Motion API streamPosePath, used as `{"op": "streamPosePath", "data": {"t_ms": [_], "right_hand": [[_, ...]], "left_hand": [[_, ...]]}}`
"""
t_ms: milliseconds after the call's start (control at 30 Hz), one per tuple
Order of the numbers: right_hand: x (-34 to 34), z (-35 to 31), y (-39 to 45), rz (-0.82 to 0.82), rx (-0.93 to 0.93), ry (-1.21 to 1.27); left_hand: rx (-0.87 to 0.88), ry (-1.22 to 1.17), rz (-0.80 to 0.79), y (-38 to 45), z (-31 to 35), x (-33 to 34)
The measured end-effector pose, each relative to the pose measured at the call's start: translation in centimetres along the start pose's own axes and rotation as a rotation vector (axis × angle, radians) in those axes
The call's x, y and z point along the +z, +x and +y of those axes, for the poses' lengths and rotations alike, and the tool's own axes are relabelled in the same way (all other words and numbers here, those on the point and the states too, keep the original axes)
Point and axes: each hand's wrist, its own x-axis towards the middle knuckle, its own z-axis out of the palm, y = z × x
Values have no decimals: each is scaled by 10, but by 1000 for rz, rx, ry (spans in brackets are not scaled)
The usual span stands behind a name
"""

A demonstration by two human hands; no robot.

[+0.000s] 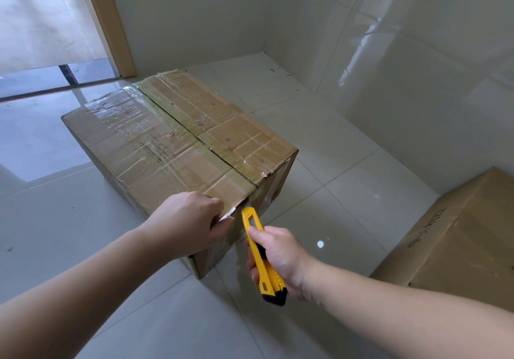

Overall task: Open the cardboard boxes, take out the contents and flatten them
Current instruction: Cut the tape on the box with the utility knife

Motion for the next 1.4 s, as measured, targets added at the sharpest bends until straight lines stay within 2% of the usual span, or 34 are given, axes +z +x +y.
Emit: {"op": "streamPosePath", "data": {"t_ms": [133, 300, 533, 1067, 1400], "right_hand": [[4, 2, -6, -56, 24, -27], [14, 10, -18, -140, 37, -99], [30, 28, -38, -298, 80, -182], [18, 30, -39, -340, 90, -202], [-6, 24, -39, -279, 64, -273]], "left_hand": [[-15, -86, 4, 2, -2, -6], [-100, -123, -112, 8, -6, -12], [-186, -158, -166, 10, -6, -22], [-153, -120, -212, 18, 1, -23], [-201, -195, -80, 34, 8, -31]]}}
